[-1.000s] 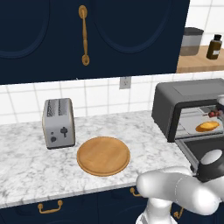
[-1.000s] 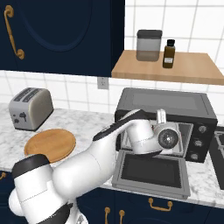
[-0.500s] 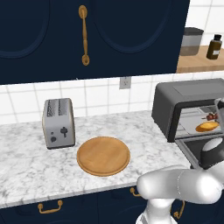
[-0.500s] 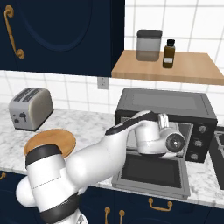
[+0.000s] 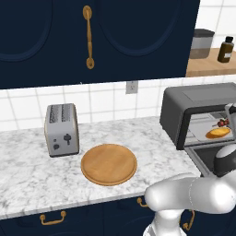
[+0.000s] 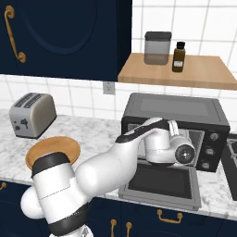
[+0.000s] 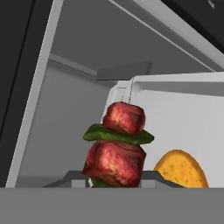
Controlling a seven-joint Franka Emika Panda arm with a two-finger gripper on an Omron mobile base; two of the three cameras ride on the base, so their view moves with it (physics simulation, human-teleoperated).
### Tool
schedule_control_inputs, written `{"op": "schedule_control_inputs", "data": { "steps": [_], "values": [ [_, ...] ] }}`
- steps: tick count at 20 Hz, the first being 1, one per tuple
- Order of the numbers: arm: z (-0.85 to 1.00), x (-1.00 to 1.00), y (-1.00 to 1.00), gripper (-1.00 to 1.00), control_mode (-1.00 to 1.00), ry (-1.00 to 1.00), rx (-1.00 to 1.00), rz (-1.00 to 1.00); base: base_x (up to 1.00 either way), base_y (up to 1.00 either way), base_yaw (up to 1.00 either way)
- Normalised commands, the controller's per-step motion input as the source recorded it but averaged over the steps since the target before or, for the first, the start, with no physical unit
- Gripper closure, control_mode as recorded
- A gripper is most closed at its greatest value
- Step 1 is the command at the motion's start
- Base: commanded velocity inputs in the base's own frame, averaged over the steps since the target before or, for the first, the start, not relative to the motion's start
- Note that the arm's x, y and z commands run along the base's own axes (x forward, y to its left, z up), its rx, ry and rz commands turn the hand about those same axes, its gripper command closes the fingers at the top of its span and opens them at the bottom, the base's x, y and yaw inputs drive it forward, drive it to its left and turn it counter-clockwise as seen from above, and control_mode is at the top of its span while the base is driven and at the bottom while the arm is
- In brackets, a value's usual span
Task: Pick up the kebab skewer and baguette bread, and place them inside the toaster oven. Close the toaster oven door and start by setting the timer.
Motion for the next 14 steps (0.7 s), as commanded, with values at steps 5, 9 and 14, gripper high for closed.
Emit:
{"op": "schedule_control_inputs", "data": {
  "steps": [5, 9, 14],
  "values": [
    [0.0, 0.09, 0.0, 1.0, -1.0, 0.01, 0.0, 0.0, 0.0, 0.0, 0.0],
    [0.0, 0.0, 0.0, 1.0, -1.0, 0.0, 0.0, 0.0, 0.0, 0.0, 0.0],
    [0.0, 0.0, 0.0, -1.0, -1.0, 0.0, 0.0, 0.0, 0.0, 0.0, 0.0]
  ]
}}
